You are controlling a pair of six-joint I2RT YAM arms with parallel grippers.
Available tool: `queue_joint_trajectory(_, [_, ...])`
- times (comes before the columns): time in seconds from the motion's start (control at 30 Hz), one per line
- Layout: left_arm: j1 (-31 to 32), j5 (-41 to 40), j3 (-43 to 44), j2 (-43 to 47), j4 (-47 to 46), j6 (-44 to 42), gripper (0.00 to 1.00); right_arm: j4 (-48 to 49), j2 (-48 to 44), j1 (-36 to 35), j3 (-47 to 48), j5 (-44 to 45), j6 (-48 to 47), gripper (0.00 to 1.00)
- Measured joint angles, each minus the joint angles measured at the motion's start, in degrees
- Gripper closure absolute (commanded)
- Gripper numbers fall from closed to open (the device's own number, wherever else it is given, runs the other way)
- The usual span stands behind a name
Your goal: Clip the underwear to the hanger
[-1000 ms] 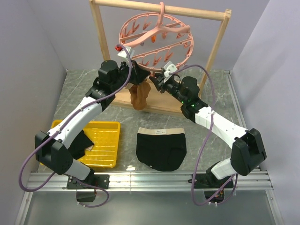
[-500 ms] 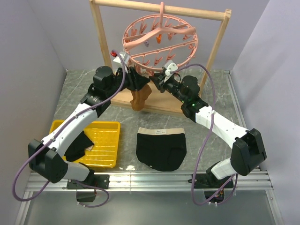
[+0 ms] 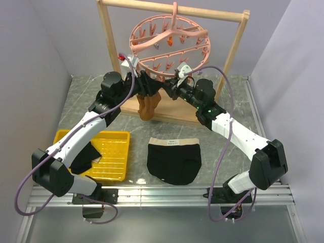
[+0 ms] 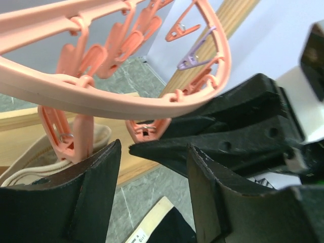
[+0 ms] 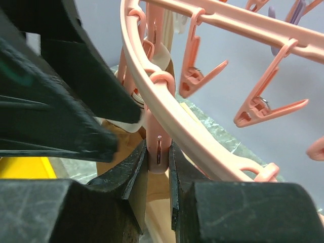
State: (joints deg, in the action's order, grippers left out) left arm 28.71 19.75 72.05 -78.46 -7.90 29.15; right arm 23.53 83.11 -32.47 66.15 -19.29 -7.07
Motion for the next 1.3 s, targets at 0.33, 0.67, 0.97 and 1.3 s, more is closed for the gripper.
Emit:
queue_joint_trajectory(0.33, [0.33,-2.43,0.37,-2.08,-1.81,1.77,0.45,-1.9,0.0,-0.02,0.39,0.17,0.87,1.0])
queue_joint_trajectory(0.67, [0.63,-4.31,1.88,-3.04,-2.89,2.78,0.47,-1.92,0.0,-0.28,0.42,0.24,1.09,1.0])
queue_joint_trajectory(0.97, [1.14,-5.49,1.99,-3.61,-3.15,3.21,0.48,-2.21,0.0,-0.52,0.61,0.66,1.14,1.0])
queue_joint_trajectory(1.3, [1.7,-7.15,2.23,-4.26,-3.15,3.02,0.79,-2.38,0.0,-0.87,0.83,1.07,1.03,1.0])
